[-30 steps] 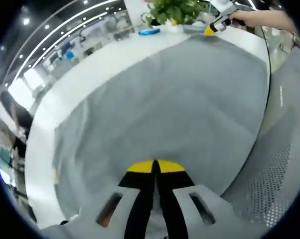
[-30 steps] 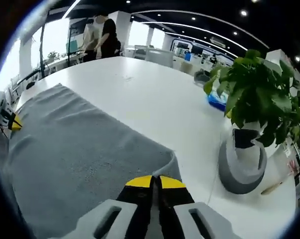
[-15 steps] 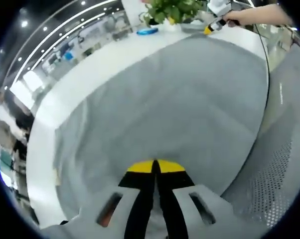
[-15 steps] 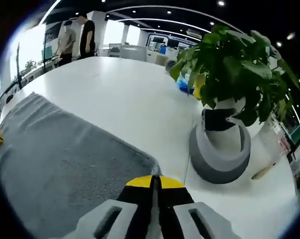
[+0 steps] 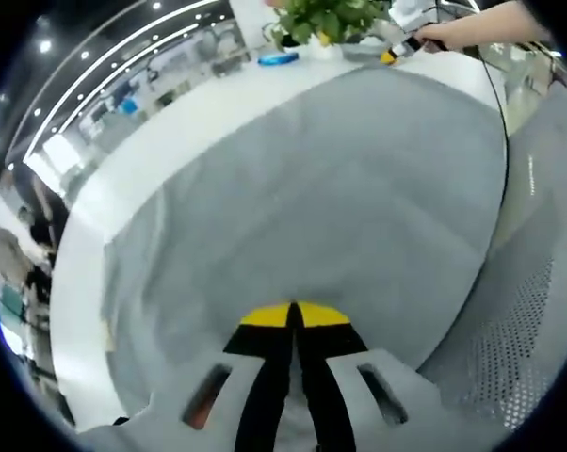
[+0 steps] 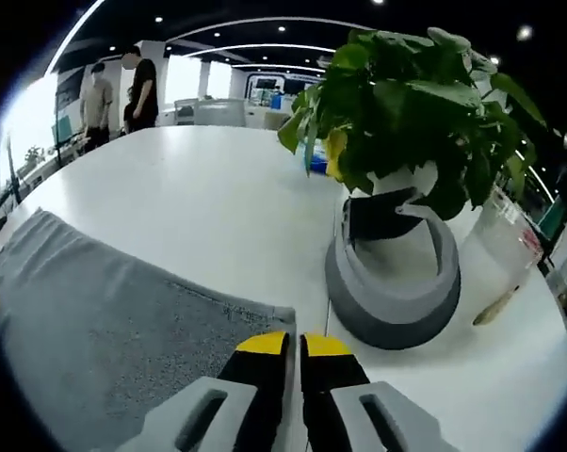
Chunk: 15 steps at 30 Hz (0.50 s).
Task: Open the folded towel by lifting each exposed corner and separating the folded layers until the towel lies flat within the target outline without major curled edges
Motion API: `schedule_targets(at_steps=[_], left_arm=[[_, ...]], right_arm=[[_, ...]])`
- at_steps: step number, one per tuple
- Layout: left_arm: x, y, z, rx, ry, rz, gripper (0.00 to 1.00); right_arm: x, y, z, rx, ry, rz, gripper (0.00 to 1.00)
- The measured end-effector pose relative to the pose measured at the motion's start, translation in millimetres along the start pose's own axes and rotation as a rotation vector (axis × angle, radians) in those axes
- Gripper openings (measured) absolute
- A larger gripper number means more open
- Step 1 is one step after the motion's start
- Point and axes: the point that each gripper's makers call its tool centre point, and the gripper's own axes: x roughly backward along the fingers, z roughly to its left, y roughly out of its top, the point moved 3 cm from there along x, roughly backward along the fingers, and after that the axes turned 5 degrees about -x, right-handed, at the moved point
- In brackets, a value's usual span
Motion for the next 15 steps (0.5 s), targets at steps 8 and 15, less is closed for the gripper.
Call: schedule_targets(at_steps=[8,15], left_arm=[[-0.1,0.2,0.2,0.002,0.000,-0.004,0.02],[8.2,8.8,31.0,0.265,0.064,-0.071,0.02]], right_arm=[[50.4,5.1,0.3,0.035,-0.025,-0.113,0.09],[97.3,-31.8,34.5,0.143,0.078,-0.074,0.00]])
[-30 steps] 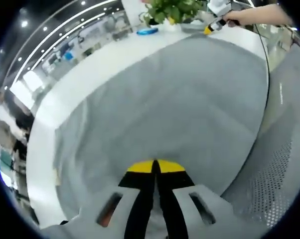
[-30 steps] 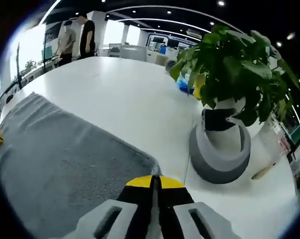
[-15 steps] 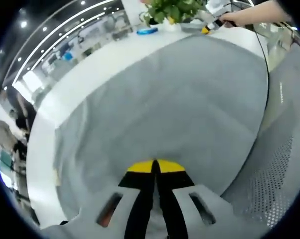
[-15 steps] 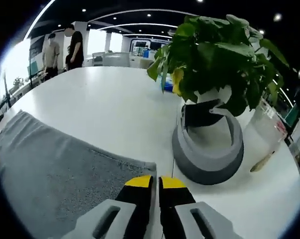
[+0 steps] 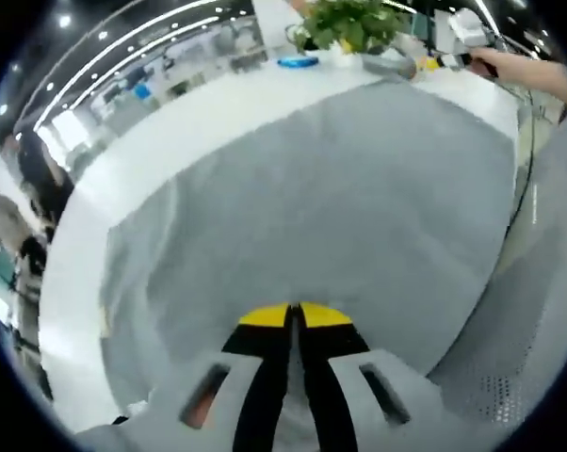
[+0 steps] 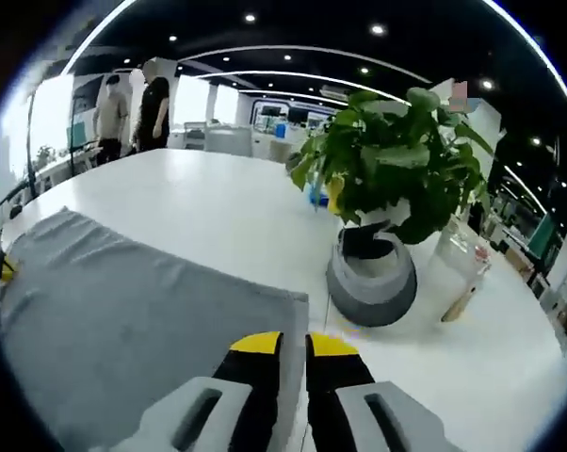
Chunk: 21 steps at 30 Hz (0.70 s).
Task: Open the folded towel by lifting each exposed corner and separating the folded layers until the towel lies flat within the target outline without major curled edges
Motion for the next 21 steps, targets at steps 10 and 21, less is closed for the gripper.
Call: schedule_targets(at_steps=[10,21], left_arm=[[-0.2,-23.3,69.6,0.094,0.174,0.094,0.02],[-15.2,-34.2,107.9,0.012,0.220,0.174,0.04]], right_arm=[[21.6,-66.2,46.0,-0.106,0.143,0.170,0.00],[-11.2,-52.6,48.1,0.022,0.126,0.181,0.00]])
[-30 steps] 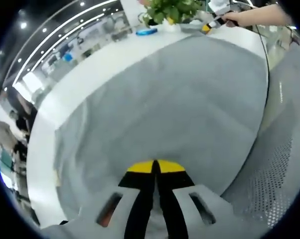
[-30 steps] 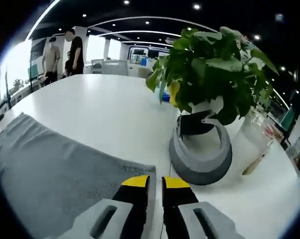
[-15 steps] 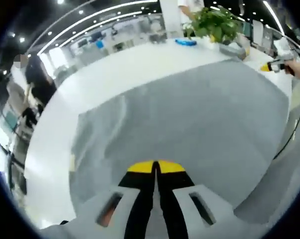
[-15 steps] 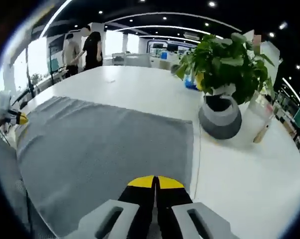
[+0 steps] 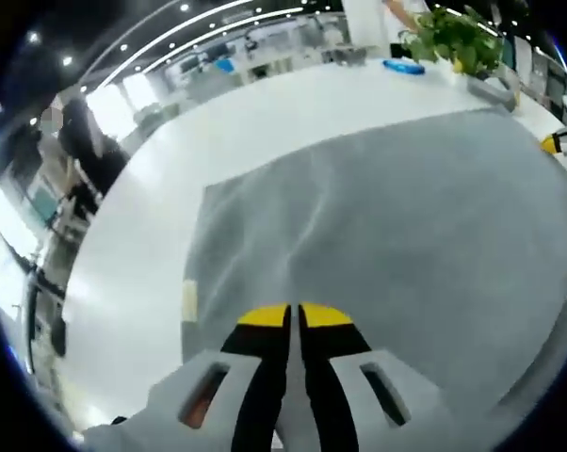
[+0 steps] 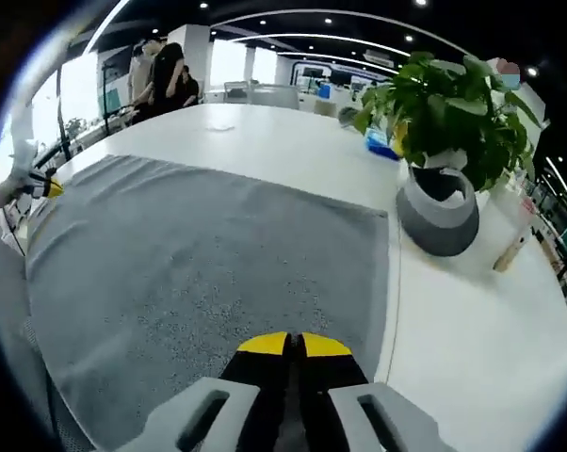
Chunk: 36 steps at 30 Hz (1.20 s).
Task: Open the folded towel by lifting each exposed corner and separating the folded layers until the towel lies flat within the target outline without major curled edges
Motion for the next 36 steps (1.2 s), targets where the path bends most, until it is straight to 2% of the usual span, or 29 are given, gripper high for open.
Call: schedule_targets(at_steps=[1,2,4,5,6,10,17,21,27,31,36], left_arm=[[-2.0,0.0,-0.5,-0.016,0.003,0.000,0.03],[-7.8,7.5,-1.4,-0.031,-0.004,-0.059,0.02],[-5.4,6.5,-4.9,-0.027,0.004,-0.043,0.02],[-4.9,8.7,-4.8,-0.099,0.008,-0.048,0.02],[-5.2,9.6,-4.9,-0.128,0.013,-0.048,0.02],[-7.7,14.1,-4.0,-0.183,0.042,-0.024,0.02],[-18.2,26.1,5.2,-0.165,0.054,-0.003,0.01],[-24.5,31.8,10.0,-0.151,0.046,-0.007,0.01],[-31.0,38.6,13.8,-0.132,0.034,-0.014,0.01],[-38.7,44.9,17.3,-0.133,0.037,-0.024,0.01],[-45.8,51.8,22.5,-0.153,0.046,-0.034,0.01]], right_arm=[[-0.6,4.8,-0.7,0.020,-0.008,-0.023,0.00],[-1.4,3.0,-0.5,0.008,-0.012,-0.006,0.00],[-1.1,2.8,-1.1,0.018,-0.013,0.006,0.00],[-1.0,2.9,-1.2,0.043,-0.015,0.005,0.00],[-1.8,3.2,-1.3,0.064,-0.019,0.000,0.00],[-5.3,5.0,-2.9,0.102,-0.035,-0.004,0.00],[-16.6,16.8,-8.0,0.123,-0.061,0.012,0.00],[-25.2,24.9,-13.2,0.147,-0.069,0.015,0.00],[-36.1,36.4,-21.1,0.134,-0.061,0.024,0.00],[-42.8,43.2,-23.6,0.168,-0.066,0.033,0.00],[-49.9,50.8,-26.9,0.249,-0.099,0.045,0.00]])
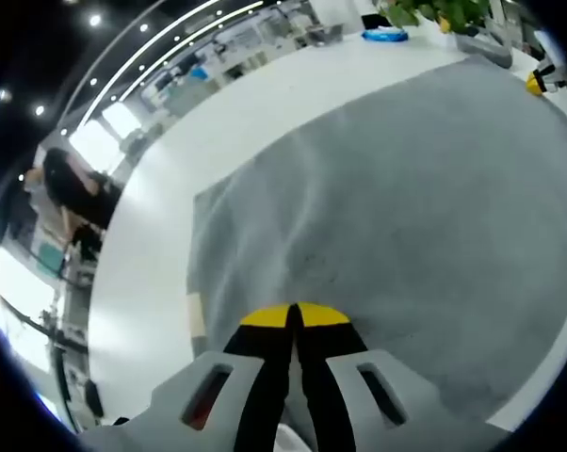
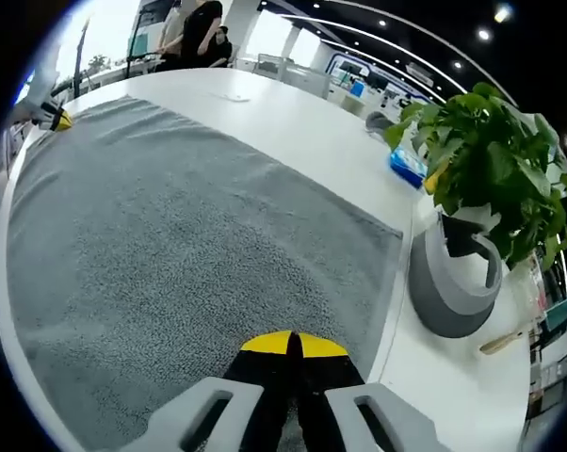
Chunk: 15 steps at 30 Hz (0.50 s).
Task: Open the folded towel by lifting each exposed corner and separating the folded layers until the towel lies flat within the target outline without major curled edges
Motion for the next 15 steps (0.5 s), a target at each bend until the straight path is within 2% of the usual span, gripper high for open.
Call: schedule_targets(at_steps=[6,15], left_arm=[[-10.7,10.1,4.1,0.002,0.004,-0.014,0.01],[-23.7,19.1,9.2,-0.032,0.047,-0.040,0.01]], right_arm=[[-10.1,6.9,-8.0,0.001,-0.019,0.000,0.00],[-19.6,15.5,-13.7,-0.001,-0.042,-0.011,0.00]])
